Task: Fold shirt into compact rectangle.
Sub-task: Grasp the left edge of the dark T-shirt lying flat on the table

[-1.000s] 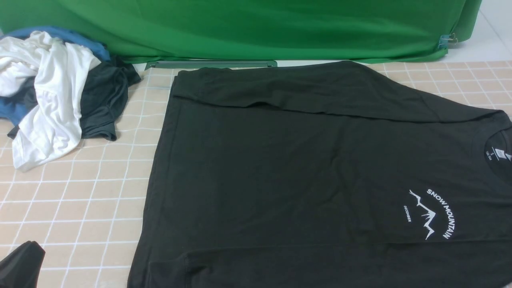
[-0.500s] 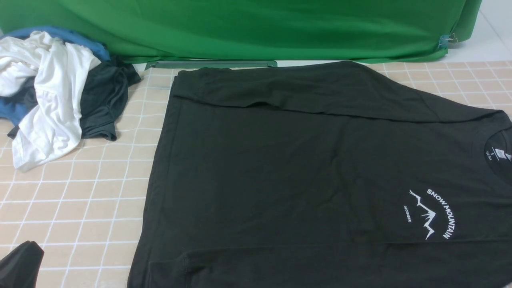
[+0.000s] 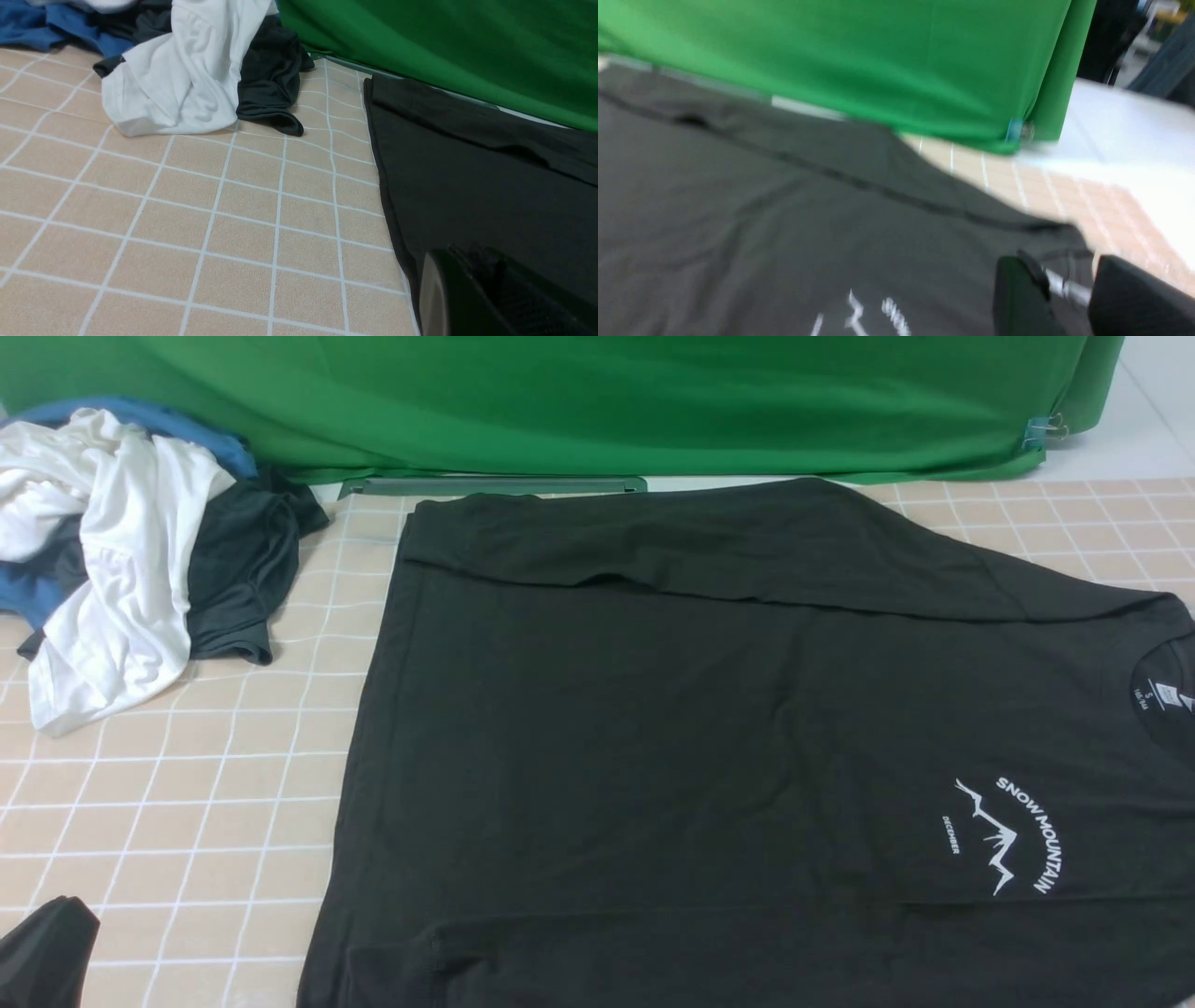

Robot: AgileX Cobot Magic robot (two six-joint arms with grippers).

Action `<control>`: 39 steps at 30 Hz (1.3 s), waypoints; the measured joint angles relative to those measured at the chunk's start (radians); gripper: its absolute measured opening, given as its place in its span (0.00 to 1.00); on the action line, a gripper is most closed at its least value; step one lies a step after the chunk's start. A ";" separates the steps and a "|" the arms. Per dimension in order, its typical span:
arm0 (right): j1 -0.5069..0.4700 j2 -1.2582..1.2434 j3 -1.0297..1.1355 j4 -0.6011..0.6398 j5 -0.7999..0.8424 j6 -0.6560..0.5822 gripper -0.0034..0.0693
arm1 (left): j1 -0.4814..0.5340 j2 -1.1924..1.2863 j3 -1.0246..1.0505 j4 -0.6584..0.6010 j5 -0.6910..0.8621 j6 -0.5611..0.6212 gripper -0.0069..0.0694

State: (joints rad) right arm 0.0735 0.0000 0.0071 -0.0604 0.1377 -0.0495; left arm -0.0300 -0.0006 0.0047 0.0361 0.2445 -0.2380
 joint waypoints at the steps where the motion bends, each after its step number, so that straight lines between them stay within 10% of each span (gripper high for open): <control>1: 0.000 0.000 0.000 0.000 -0.022 0.000 0.39 | 0.000 0.000 0.000 0.000 0.000 0.000 0.11; 9: 0.000 0.000 0.000 0.028 -0.085 0.043 0.39 | 0.000 0.000 0.000 -0.157 -0.048 -0.031 0.11; 14: 0.000 0.000 0.000 0.257 -0.088 0.527 0.39 | 0.000 0.000 0.000 -0.650 -0.101 -0.177 0.11; 20: 0.000 0.000 0.000 0.314 -0.088 0.889 0.39 | 0.000 0.000 0.000 -0.747 -0.116 -0.201 0.11; 28: 0.000 0.000 0.000 0.320 -0.124 0.952 0.38 | 0.000 0.000 0.000 -0.747 -0.195 -0.228 0.11; 33: 0.000 0.007 -0.009 0.319 -0.532 0.930 0.22 | 0.000 0.010 -0.094 -0.737 -0.131 -0.307 0.11; 39: 0.000 0.133 -0.285 0.209 -0.301 0.729 0.09 | 0.000 0.252 -0.455 -0.556 0.172 -0.287 0.11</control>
State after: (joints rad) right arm 0.0735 0.1328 -0.2782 0.1482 -0.1637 0.6792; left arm -0.0300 0.2513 -0.4507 -0.5202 0.4165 -0.5250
